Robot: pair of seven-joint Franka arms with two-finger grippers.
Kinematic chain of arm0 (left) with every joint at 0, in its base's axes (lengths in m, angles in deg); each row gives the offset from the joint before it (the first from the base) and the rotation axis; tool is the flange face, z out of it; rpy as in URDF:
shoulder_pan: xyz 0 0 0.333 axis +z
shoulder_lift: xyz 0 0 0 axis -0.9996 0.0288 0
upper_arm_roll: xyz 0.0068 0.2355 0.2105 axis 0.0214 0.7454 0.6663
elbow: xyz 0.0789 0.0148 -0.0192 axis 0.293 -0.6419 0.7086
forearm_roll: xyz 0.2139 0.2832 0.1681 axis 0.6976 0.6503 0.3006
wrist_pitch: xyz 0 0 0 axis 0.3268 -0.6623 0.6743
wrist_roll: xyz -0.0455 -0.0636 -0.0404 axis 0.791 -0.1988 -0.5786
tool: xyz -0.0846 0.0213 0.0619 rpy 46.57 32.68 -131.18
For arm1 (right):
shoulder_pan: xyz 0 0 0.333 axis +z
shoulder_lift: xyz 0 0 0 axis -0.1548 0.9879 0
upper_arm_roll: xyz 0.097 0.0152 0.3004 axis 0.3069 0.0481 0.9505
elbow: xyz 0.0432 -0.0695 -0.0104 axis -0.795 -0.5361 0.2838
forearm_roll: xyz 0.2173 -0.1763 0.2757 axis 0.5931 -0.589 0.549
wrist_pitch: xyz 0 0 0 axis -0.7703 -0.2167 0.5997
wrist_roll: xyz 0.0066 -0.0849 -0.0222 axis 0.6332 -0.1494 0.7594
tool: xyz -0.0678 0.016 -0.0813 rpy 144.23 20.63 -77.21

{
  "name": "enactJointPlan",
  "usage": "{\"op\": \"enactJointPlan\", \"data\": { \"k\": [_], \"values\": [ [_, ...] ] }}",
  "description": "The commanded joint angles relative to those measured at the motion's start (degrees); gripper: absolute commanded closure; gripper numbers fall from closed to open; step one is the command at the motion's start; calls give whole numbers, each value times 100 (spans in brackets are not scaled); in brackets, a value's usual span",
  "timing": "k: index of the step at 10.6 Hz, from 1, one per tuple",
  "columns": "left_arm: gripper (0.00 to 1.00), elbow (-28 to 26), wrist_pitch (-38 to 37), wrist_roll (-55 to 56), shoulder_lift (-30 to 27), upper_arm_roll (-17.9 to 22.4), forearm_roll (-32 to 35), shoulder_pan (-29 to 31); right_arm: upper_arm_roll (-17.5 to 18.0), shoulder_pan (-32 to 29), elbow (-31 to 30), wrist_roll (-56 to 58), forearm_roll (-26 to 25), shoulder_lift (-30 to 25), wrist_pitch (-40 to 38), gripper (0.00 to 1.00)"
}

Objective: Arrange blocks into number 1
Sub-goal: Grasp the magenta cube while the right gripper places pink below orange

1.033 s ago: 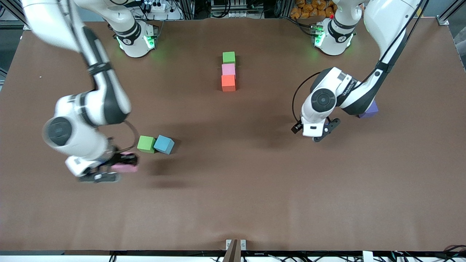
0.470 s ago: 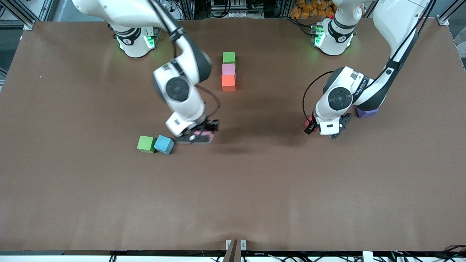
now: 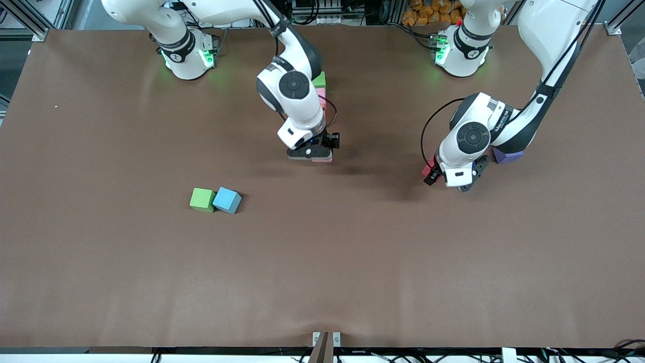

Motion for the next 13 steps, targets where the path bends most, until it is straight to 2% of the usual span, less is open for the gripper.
{"op": "enactJointPlan", "data": {
  "k": [1, 4, 6, 9, 10, 11, 13],
  "values": [
    [0, -161, 263, 297, 40, -29, 250, 65, 84, -80, -517, -96, 74, -301, 134, 28],
    [0, -170, 334, 464, 208, -20, 505, 153, 128, 69, -526, -517, 74, -275, 11, 28],
    [0, -161, 413, 552, 348, -20, 637, 170, 189, 113, -640, -492, 65, -283, -270, 28],
    [0, -152, 528, 587, 463, -11, 716, 171, 277, 131, -720, -474, 57, -284, -289, 28],
    [53, -152, 528, 587, 454, -11, 716, 179, 278, 166, -711, -474, 39, -257, -271, 28],
    [100, -143, 528, 579, 454, -11, 725, 214, 278, 218, -702, -465, 22, -248, -262, 28],
    [100, -126, 519, 535, 454, -11, 725, 223, 278, 263, -711, -448, -5, -240, -271, 28]
  ]
}}
